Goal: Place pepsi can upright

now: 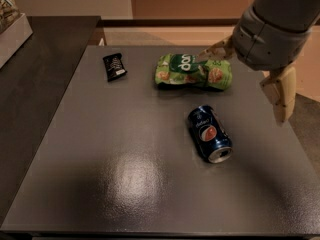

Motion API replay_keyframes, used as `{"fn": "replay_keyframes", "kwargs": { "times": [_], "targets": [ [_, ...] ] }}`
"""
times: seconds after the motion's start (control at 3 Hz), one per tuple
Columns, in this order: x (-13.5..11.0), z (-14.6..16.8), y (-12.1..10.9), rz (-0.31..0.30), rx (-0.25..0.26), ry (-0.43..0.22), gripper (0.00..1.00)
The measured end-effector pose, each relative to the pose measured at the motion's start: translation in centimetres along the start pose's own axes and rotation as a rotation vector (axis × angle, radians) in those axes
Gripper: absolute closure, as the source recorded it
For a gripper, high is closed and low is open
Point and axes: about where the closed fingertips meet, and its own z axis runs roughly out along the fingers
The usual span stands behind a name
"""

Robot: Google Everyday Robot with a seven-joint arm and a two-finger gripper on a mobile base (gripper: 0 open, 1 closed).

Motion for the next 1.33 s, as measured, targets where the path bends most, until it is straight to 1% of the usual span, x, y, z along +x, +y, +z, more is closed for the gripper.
{"fn": "replay_keyframes", "kwargs": {
  "times": [0.33,0.67,1.0,1.33],
  "targets": [
    [-0.7,1.0,0.3,-0.191,-0.016,-0.023,0.00],
    [-1.3,2.5,0.6,-0.395,-0.054,-0.019,0.00],
    [-1.6,4.8,0.9,-0.554,-0.104,-0.015,0.00],
    [-1.1,7.0,1.1,-0.644,-0.155,-0.038,0.00]
  ]
}}
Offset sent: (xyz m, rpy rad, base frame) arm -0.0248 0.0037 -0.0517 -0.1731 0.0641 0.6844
